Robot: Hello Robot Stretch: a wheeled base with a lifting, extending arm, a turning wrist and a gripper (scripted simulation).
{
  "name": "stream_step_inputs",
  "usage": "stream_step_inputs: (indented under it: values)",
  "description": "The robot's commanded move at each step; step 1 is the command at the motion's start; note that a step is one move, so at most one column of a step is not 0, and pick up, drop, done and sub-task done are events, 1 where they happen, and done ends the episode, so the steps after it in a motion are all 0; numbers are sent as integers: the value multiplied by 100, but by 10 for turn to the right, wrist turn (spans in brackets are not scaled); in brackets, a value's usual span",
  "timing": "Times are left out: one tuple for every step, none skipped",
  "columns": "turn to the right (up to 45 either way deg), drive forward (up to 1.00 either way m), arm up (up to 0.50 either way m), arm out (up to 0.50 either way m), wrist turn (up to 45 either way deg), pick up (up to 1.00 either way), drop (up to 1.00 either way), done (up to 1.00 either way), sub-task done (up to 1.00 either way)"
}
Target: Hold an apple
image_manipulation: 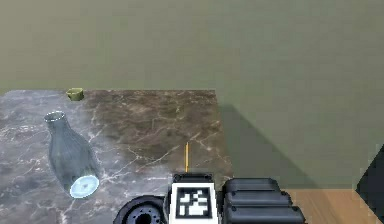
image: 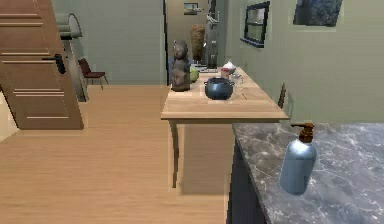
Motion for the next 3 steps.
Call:
stream_step_inputs:
  values:
    - [0,0,0,0,450,0,0,0,0]
    - [0,0,0,0,450,0,0,0,0]
    - [0,0,0,0,30,0,0,0,0]
